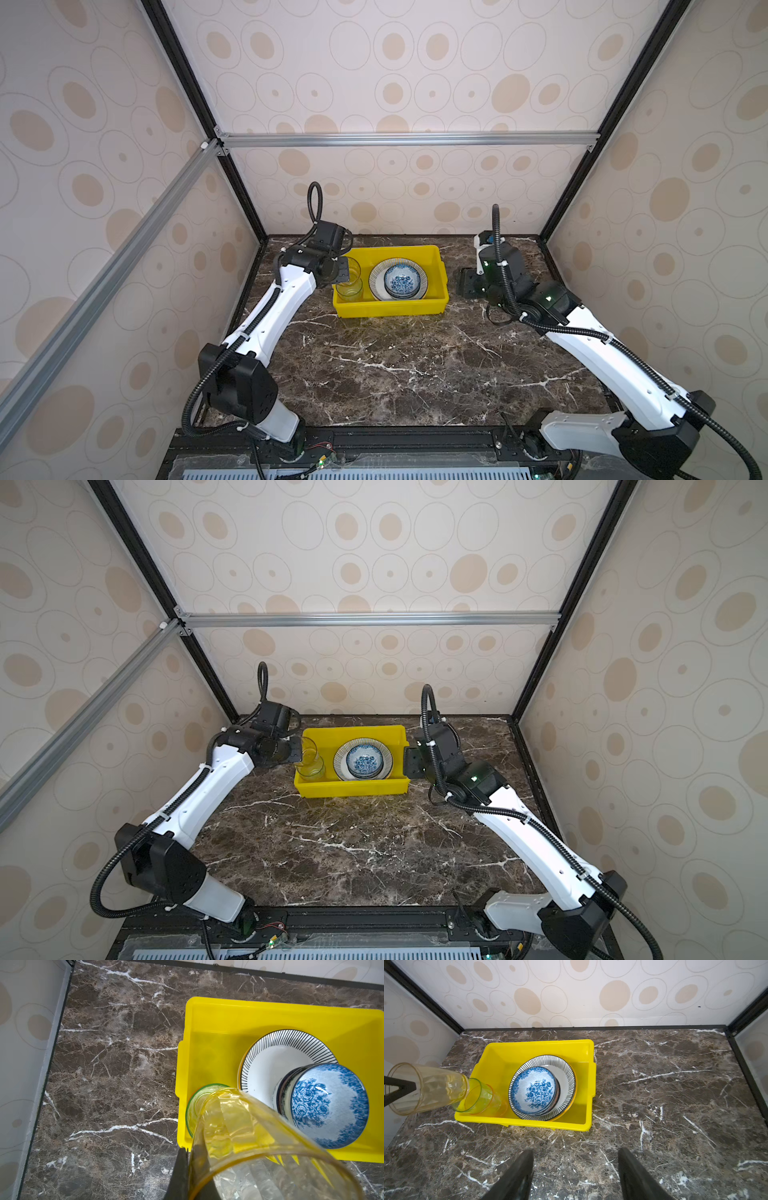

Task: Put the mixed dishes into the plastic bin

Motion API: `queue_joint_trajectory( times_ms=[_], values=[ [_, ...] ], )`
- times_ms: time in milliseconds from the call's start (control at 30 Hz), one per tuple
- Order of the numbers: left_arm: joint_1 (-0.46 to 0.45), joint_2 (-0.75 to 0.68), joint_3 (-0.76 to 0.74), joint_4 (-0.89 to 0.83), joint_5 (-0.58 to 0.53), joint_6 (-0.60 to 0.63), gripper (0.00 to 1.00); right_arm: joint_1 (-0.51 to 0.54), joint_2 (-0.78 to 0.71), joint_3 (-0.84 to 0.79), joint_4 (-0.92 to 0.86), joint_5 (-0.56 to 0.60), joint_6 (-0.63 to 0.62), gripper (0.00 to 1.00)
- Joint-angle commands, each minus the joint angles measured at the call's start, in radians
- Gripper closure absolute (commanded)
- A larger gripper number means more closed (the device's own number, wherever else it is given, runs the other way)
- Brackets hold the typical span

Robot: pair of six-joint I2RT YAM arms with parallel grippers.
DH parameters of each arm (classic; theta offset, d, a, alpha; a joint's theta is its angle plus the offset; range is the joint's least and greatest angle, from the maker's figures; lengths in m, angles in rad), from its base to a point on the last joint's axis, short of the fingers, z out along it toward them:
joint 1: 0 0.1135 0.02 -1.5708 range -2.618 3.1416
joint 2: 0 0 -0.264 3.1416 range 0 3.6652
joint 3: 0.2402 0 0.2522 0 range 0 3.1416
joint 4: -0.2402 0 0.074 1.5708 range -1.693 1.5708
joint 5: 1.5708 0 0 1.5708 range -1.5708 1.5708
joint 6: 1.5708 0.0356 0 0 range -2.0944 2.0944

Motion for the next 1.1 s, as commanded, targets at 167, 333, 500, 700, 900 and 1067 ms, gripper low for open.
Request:
queue_joint_trajectory(
  times_ms=[167, 333, 500, 700, 900, 1067],
  values=[
    [0.018, 0.009, -0.008, 0.004, 0.011, 0.029, 1.00, -0.082, -0.032, -0.042, -0.030, -0.011, -0.022, 0.32],
    [0.030, 0.023, -0.035, 0.017, 0.029, 0.031, 1.00, -0.117, -0.032, -0.053, -0.028, -0.035, -0.024, 0.32],
    [0.035, 0.035, -0.048, 0.029, 0.042, 0.033, 1.00, -0.134, -0.023, -0.059, -0.028, -0.053, -0.032, 0.32],
    [0.040, 0.069, -0.037, 0.026, 0.052, 0.048, 1.00, -0.150, -0.007, -0.060, -0.049, -0.057, -0.044, 0.32],
    [0.044, 0.081, -0.044, 0.027, 0.051, 0.048, 1.00, -0.163, -0.005, -0.064, -0.041, -0.075, -0.042, 0.32],
    [0.047, 0.097, -0.052, 0.025, 0.056, 0.052, 1.00, -0.167, -0.013, -0.074, -0.043, -0.069, -0.049, 0.32]
  ],
)
